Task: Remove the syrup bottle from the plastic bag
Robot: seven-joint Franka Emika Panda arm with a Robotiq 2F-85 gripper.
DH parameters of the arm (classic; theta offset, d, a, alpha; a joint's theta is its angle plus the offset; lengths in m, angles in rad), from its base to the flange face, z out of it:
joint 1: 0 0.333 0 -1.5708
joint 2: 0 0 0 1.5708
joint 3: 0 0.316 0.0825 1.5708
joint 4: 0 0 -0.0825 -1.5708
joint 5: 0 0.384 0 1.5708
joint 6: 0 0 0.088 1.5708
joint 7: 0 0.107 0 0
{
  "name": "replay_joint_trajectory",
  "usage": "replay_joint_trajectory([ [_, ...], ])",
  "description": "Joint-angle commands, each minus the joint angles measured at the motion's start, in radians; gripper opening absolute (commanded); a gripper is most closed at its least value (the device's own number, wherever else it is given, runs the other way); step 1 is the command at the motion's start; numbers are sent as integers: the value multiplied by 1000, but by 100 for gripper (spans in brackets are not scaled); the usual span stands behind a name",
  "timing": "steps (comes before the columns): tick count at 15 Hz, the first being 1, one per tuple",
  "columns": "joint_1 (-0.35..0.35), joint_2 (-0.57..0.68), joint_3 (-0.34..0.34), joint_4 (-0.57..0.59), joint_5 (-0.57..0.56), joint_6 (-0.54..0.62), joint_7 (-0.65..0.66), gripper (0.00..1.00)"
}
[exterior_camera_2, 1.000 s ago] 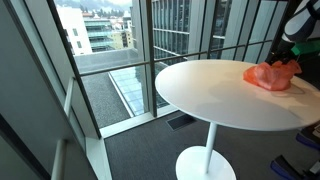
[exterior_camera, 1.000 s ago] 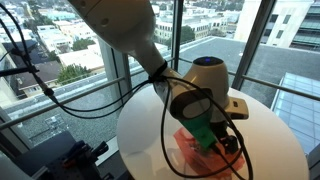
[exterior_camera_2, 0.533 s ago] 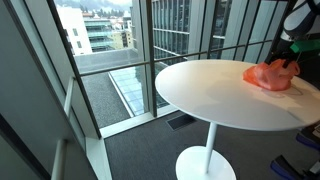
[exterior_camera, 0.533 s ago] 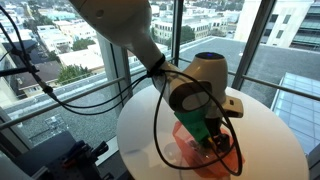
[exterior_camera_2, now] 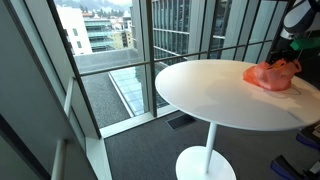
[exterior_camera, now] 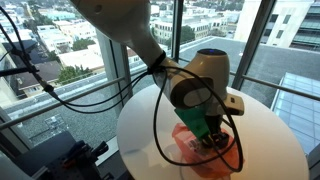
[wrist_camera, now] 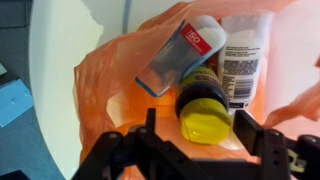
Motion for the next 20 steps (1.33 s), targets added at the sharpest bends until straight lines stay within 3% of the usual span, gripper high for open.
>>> replay_joint_trajectory([
  [1,-11,-13,12,19,5,-38,10,49],
  [5,-8,-26,14,13,2,-36,8,20],
  [10,12,-72,-7,-2,-28,-74,36,20],
  [20,22,-218,-15,-17,-104,-265,94,20],
])
